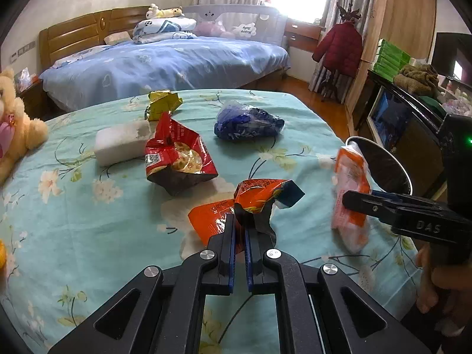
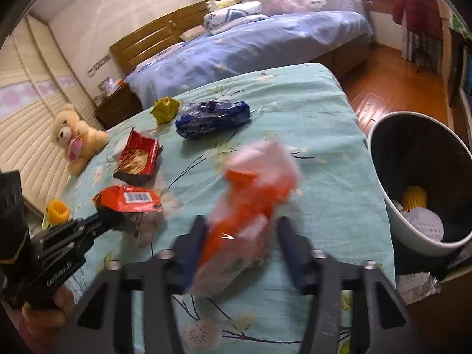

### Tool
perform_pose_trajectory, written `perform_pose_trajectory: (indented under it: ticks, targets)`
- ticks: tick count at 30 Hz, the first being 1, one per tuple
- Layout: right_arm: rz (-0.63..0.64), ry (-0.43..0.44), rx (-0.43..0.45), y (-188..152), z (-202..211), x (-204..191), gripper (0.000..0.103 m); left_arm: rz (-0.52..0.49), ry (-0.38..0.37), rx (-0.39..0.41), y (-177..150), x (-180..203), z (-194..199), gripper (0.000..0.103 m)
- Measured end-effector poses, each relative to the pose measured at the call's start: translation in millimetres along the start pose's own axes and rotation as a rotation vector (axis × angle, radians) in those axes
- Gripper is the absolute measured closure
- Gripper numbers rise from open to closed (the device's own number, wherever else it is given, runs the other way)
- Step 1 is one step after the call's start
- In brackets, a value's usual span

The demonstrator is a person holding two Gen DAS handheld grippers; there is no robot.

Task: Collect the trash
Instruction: 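Carry the orange snack bag and the clear orange-printed bag over the trash bin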

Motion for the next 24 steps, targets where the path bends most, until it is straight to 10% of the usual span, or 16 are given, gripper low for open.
perform_pose_trajectory:
  ticks: [11, 12, 24]
  targets:
    - [-0.152, -0.034, 0.124, -9.7, -0.8, 7.9, 0.045, 0.030, -0.013, -0.006, -4.2, -2.8, -2.3, 0.099]
    - [-0.148, -0.028, 0.107, -8.5, -4.8, 8.5, 0.062, 0.033, -0.014, -0.008, -4.8, -2.5, -2.9, 0.099]
    - [0.005, -0.017, 0.098, -2.6, 23.6, 8.4, 0.064, 0.019, -0.051, -0.013, 5.7, 22.3, -12.1, 0.099]
Point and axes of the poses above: each gripper's, at about its wrist camera, not at the fingertips, and z roughly against the way its jaws point, x to its right, y to its top, the point moved 7 cm from there along -z, roughly the way its jaws point, and after that the axes turned 1 degree about y, right-handed, at the moved point
